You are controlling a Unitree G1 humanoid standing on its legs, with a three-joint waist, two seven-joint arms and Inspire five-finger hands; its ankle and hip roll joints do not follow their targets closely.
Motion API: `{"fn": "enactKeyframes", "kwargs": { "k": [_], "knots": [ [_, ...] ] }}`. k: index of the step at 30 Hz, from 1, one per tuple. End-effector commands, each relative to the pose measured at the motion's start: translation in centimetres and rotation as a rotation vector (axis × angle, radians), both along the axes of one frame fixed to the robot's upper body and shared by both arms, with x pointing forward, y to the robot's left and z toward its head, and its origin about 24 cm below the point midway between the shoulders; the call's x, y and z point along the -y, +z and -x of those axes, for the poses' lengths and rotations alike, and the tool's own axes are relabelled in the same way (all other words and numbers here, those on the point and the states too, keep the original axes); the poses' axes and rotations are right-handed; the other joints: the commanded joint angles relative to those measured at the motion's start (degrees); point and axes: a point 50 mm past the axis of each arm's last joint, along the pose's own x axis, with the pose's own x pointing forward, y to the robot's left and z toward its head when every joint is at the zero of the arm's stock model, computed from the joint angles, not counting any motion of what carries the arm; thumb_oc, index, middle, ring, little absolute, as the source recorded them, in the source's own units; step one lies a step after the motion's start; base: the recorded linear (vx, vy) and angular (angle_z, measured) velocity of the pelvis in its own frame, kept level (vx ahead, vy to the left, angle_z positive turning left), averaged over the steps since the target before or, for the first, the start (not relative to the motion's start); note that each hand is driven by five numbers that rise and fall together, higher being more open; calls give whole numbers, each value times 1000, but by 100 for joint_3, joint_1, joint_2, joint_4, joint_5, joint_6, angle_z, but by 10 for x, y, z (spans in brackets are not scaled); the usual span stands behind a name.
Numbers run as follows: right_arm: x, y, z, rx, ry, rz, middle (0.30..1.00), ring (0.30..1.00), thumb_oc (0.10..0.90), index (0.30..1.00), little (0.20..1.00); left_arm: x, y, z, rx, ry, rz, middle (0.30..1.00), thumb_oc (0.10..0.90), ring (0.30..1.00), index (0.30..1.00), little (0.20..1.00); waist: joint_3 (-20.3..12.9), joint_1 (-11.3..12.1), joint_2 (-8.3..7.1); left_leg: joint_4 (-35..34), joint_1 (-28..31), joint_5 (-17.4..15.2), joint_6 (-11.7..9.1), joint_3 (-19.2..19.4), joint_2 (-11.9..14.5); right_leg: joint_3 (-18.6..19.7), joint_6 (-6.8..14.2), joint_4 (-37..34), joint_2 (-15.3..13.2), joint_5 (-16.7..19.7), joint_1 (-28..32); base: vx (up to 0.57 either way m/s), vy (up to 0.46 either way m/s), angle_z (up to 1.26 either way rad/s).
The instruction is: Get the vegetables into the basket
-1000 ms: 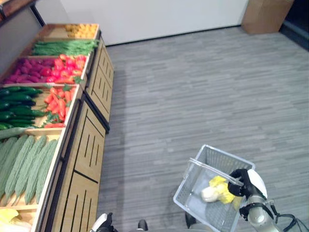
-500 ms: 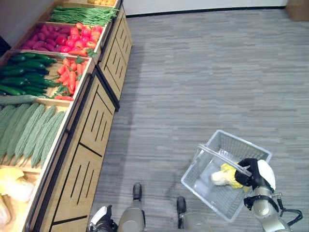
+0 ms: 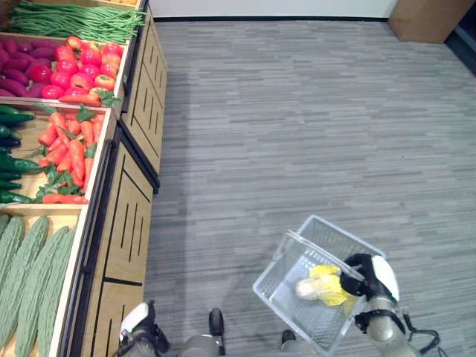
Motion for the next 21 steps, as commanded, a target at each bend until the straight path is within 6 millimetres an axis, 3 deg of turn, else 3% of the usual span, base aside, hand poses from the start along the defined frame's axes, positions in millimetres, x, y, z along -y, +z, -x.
{"fn": "enactKeyframes", "kwargs": {
  "k": [1, 3, 6, 9, 11, 12, 17, 21],
  "knots": [
    [21, 66, -43, 344, -15, 45, 300, 300, 400, 300, 300, 2, -6, 19, -18, 58, 1, 1000, 900, 1000, 1000, 1000, 5, -15, 28, -75, -322, -141, -115, -241, 155, -19, 44, 649, 306, 744, 136, 84, 165, 21],
    [18, 67, -42, 349, -2, 36, 300, 300, 400, 300, 300, -1, -5, 18, -26, 65, -2, 1000, 900, 1000, 1000, 1000, 126, -141, 136, -185, 29, -236, -69, -313, 115, -18, -110, 881, 609, 610, -312, 184, 176, 9],
    [19, 69, -41, 365, 5, 38, 300, 300, 400, 300, 300, 1, -8, 24, -51, 61, 12, 1000, 900, 1000, 1000, 1000, 240, -213, 221, -232, 300, -348, -64, -328, 101, -241, -220, 608, 659, 325, -628, 160, 68, 5],
    [20, 70, -42, 373, -3, 36, 300, 300, 400, 300, 300, 5, -9, 24, -62, 52, 21, 1000, 900, 1000, 1000, 1000, 321, -289, 255, -231, 471, -460, -98, -396, 72, -285, -207, 236, 662, 302, -805, 162, -1, 8],
    [18, 73, -44, 385, 1, 40, 300, 300, 400, 300, 300, 9, -11, 24, -67, 46, 35, 1000, 900, 1000, 1000, 1000, 375, -366, 225, -226, 648, -581, -156, -455, 16, -324, -107, -429, 551, 577, -930, 298, -96, 35],
    [16, 74, -46, 391, 10, 51, 300, 300, 400, 300, 300, 13, -12, 26, -82, 43, 43, 1000, 900, 1000, 1000, 1000, 374, -472, 195, -204, 973, -789, -239, -556, -31, -341, 18, -1059, 407, 1000, -1115, 376, -139, 33],
    [15, 71, -43, 372, 29, 62, 300, 300, 400, 300, 300, 16, -16, 35, -107, 58, 48, 1000, 900, 1000, 1000, 1000, 205, -480, 204, -273, 1171, -881, -328, -681, 10, -408, -42, -1128, 417, 1063, -898, 219, -147, 33],
    [22, 74, -38, 366, 39, 81, 300, 300, 400, 300, 300, 21, -18, 41, -127, 58, 59, 1000, 900, 1000, 1000, 1000, 45, -510, 323, -201, 1253, -799, -482, -804, 275, -550, -205, -956, 603, 823, -805, 167, -190, 7]
  ]
}}
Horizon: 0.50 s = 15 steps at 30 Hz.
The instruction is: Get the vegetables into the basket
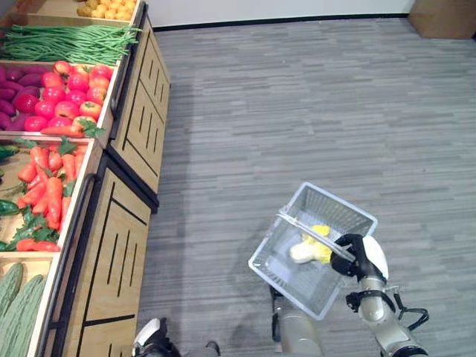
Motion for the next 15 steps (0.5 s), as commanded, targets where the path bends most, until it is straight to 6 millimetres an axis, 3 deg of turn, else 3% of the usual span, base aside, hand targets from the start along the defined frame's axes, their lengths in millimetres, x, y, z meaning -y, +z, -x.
{"fn": "enactKeyframes", "kwargs": {
  "k": [1, 6, 9, 12, 14, 15],
  "knots": [
    [14, 54, -18, 285, 30, 51, 300, 300, 400, 300, 300, -17, 3, 6, -9, 13, -61, 1000, 900, 1000, 1000, 1000, -349, -83, -101, -141, -336, 90, 60, -205, -304, 159, 516, 625, -172, -665, 77, 180, -205, 7],
    [23, 56, -12, 278, 29, 78, 300, 300, 400, 300, 300, -13, 2, 5, -4, -3, -47, 1000, 900, 1000, 1000, 1000, -410, -139, 35, 123, -324, 334, -118, -307, -29, 94, 317, 991, 109, -1098, 80, 172, -209, 9],
    [28, 57, -8, 285, 12, 87, 300, 300, 400, 300, 300, -10, 3, -2, 17, -6, -48, 1000, 900, 1000, 1000, 1000, -389, -153, 63, 523, -498, 703, -265, -371, 67, 42, 177, 990, 200, -1227, 228, 120, -166, 2],
    [34, 58, -1, 287, -11, 98, 300, 300, 400, 300, 300, -10, 5, -9, 38, -4, -49, 1000, 900, 1000, 1000, 1000, -328, -142, -5, 1313, -860, 1207, -374, -441, 79, -51, -10, 845, 228, -1365, 557, 164, -187, 16],
    [35, 58, -1, 287, -17, 101, 300, 300, 400, 300, 300, -9, 5, -11, 44, -7, -47, 1000, 900, 1000, 1000, 1000, -289, -114, -26, 1323, -1000, 1201, -337, -461, 27, -43, -12, 771, 202, -1375, 663, 135, -92, 30],
    [39, 58, 0, 288, -34, 113, 300, 300, 400, 300, 300, -8, 5, -11, 44, -10, -45, 1000, 900, 1000, 1000, 1000, -246, -56, -67, 1088, -1330, 1037, -255, -411, -65, -44, 26, 676, 106, -1398, 809, 90, -13, 1]
  ]
}}
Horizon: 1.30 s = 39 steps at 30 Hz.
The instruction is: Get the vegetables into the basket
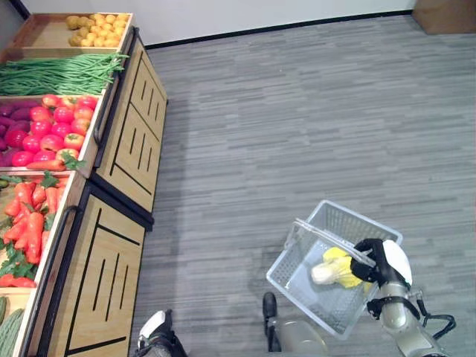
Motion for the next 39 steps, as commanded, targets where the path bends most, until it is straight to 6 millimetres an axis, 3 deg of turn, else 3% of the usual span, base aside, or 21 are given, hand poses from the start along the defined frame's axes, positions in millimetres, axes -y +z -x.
{"fn": "enactKeyframes", "kwargs": {
  "k": [1, 3, 5, 6, 10, 13, 20, 25, 29, 34, 39],
  "knots": [
    [8, 63, -36, 375, 27, 41, 300, 300, 400, 300, 300, -8, 2, 0, 10, -8, -35, 1000, 900, 1000, 1000, 1000, -104, 2, -214, -1106, -382, 169, 848, 461, -556, 357, 632, 268, -382, -356, 219, 155, -14, 8],
    [9, 65, -36, 390, 13, 49, 300, 300, 400, 300, 300, -7, 1, 1, 5, -16, -38, 1000, 900, 1000, 1000, 1000, -77, 49, -264, -1529, -749, -54, 927, 605, -572, 367, 670, 219, -460, -417, 343, 143, 11, 15],
    [10, 65, -36, 395, 4, 60, 300, 300, 400, 300, 300, -6, 1, 3, -3, -36, -45, 1000, 900, 1000, 1000, 1000, -34, 135, -258, -1876, -1057, 127, 944, 647, -542, 414, 668, 221, -455, -523, 494, 204, 49, 10],
    [10, 61, -35, 388, -4, 58, 300, 300, 400, 300, 300, -6, 0, 5, -16, -45, -53, 1000, 900, 1000, 1000, 1000, -10, 218, -222, -2147, -1413, 561, 891, 698, -457, 461, 647, 224, -365, -639, 692, 195, 54, -25],
    [8, 56, -31, 362, -3, 49, 300, 300, 400, 300, 300, -9, -1, 14, -46, -53, -59, 1000, 900, 1000, 1000, 1000, -41, 282, -235, -2388, -1376, 740, 868, 919, -401, 617, 663, 199, -307, -804, 995, 236, 86, -31],
    [8, 48, -24, 317, -14, 45, 300, 300, 400, 300, 300, -9, -3, 20, -61, -60, -57, 1000, 900, 1000, 1000, 1000, -164, 308, -269, -2443, -1180, 624, 963, 1095, -464, 668, 754, 172, -447, -890, 1180, 250, 183, -45],
    [4, 38, -25, 283, -44, 2, 300, 300, 400, 300, 300, -15, -1, 17, -47, -39, -63, 1000, 900, 1000, 1000, 1000, -298, 345, -493, -1806, -1197, -44, 1264, 1372, -766, 941, 1064, 181, -889, -720, 1220, 168, 208, -27],
    [-6, 40, -40, 305, -24, -26, 300, 300, 400, 300, 300, -28, 5, 8, -14, -5, -93, 1000, 900, 1000, 1000, 1000, -289, 408, -635, -1561, -1264, -403, 1426, 1457, -953, 1054, 1257, 314, -1094, -328, 1058, 96, 190, -17],
    [-12, 39, -44, 303, -5, -40, 300, 300, 400, 300, 300, -32, 7, 5, -4, 5, -104, 1000, 900, 1000, 1000, 1000, -273, 433, -669, -1619, -1200, -463, 1522, 1461, -1037, 1104, 1320, 620, -1115, -107, 908, 47, 101, 9],
    [-26, 42, -55, 322, 46, -67, 300, 300, 400, 300, 300, -39, 9, 5, -7, 29, -119, 1000, 900, 1000, 1000, 1000, -70, 390, -524, -2067, -675, -446, 1703, 1388, -1087, 1042, 1307, 2133, -903, 344, 115, 38, 128, 6],
    [-29, 45, -56, 338, 66, -58, 300, 300, 400, 300, 300, -40, 8, 8, -26, 30, -119, 1000, 900, 1000, 1000, 1000, 84, 250, -410, -2208, -282, -497, 1677, 1234, -1096, 979, 1144, 1985, -688, 9, -508, 121, 26, 9]
  ]
}}
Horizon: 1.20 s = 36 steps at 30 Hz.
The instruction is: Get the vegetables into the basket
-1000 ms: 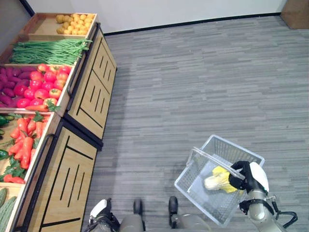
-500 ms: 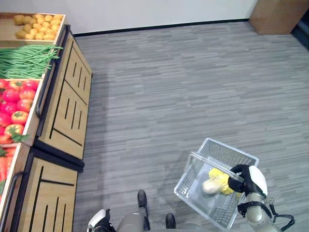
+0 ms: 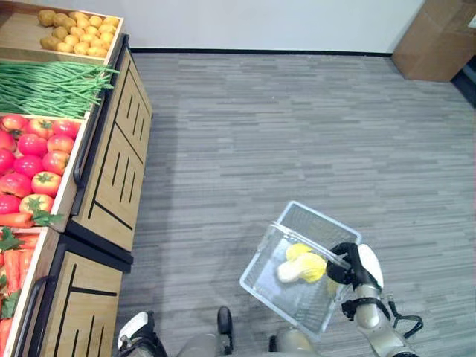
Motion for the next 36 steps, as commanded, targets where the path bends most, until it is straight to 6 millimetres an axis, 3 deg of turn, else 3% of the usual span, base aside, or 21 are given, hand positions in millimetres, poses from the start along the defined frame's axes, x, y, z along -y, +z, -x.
{"fn": "enactKeyframes", "kwargs": {
  "k": [1, 4, 5, 8, 13, 14, 19, 22, 24, 27, 32, 36],
  "knots": [
    [18, 58, -36, 311, 5, 67, 300, 300, 400, 300, 300, -6, 2, -1, 18, 47, -20, 1000, 900, 1000, 1000, 1000, 251, -114, 120, 442, 189, -426, -681, 64, 452, -6, 86, -1605, -10, 1391, 106, 137, -58, 27],
    [19, 60, -37, 325, -3, 63, 300, 300, 400, 300, 300, -5, 2, -1, 14, 43, -18, 1000, 900, 1000, 1000, 1000, 302, -199, 107, 466, 306, -535, -739, -67, 416, 143, 136, -2219, -5, 1486, 33, 167, -90, 47],
    [19, 62, -38, 334, -6, 69, 300, 300, 400, 300, 300, -3, 1, 0, 5, 38, -13, 1000, 900, 1000, 1000, 1000, 326, -302, 58, 486, 557, -716, -839, -270, 368, 406, 285, -2995, -99, 1911, -204, 293, -163, 57],
    [20, 62, -38, 334, -6, 71, 300, 300, 400, 300, 300, -3, 0, 2, 0, 45, -7, 1000, 900, 1000, 1000, 1000, 314, -370, 42, 530, 727, -860, -882, -462, 350, 500, 343, -3276, -116, 2068, -243, 214, -130, 40],
    [20, 58, -34, 303, 8, 66, 300, 300, 400, 300, 300, 1, -5, 20, -40, 79, 13, 1000, 900, 1000, 1000, 1000, 108, -359, 34, 533, 992, -936, -970, -659, 434, 329, 274, -3179, -53, 2086, -74, 235, -212, 51],
    [23, 61, -33, 303, 25, 76, 300, 300, 400, 300, 300, 2, -6, 26, -56, 96, 19, 1000, 900, 1000, 1000, 1000, 30, -334, 85, 616, 1046, -839, -1074, -797, 588, 237, 173, -3078, 82, 1968, 32, 156, -204, 24],
    [34, 66, -28, 309, 25, 112, 300, 300, 400, 300, 300, 8, -8, 26, -59, 82, 29, 1000, 900, 1000, 1000, 1000, -9, -346, 185, 939, 869, -633, -1258, -1036, 805, -44, -27, -2948, 200, 1664, 189, 160, -226, 38],
    [45, 68, -25, 312, -12, 140, 300, 300, 400, 300, 300, 15, -7, 14, -28, 39, 40, 1000, 900, 1000, 1000, 1000, 66, -410, 197, 1380, 532, -386, -1390, -771, 921, -311, -175, -2892, 108, 1481, 336, 54, -139, 64],
    [51, 67, -20, 307, -44, 153, 300, 300, 400, 300, 300, 17, -6, 7, -12, 34, 48, 1000, 900, 1000, 1000, 1000, 101, -486, 206, 1427, 356, -215, -1433, -267, 1139, -538, -225, -2922, 6, 1368, 483, 25, -82, 67],
    [59, 69, -13, 322, -102, 172, 300, 300, 400, 300, 300, 18, -4, -2, 5, 5, 37, 1000, 900, 1000, 1000, 1000, 125, -591, 254, 784, 108, -33, -1515, 465, 1528, -890, -166, -3043, -229, 1255, 664, 12, -9, 98],
    [63, 71, -9, 345, -131, 204, 300, 300, 400, 300, 300, 14, -3, -3, -12, -34, -1, 1000, 900, 1000, 1000, 1000, 127, -614, 405, 264, -348, 635, -1618, 984, 1813, -1195, -146, -2976, -306, 1046, 895, 130, 104, 77],
    [59, 62, -6, 297, -129, 188, 300, 300, 400, 300, 300, 8, -2, -2, -7, -11, -16, 1000, 900, 1000, 1000, 1000, 97, -539, 330, 402, -269, 443, -1518, 1081, 1670, -1236, -58, -2914, -477, 913, 1204, 187, 194, -1]
  ]
}}
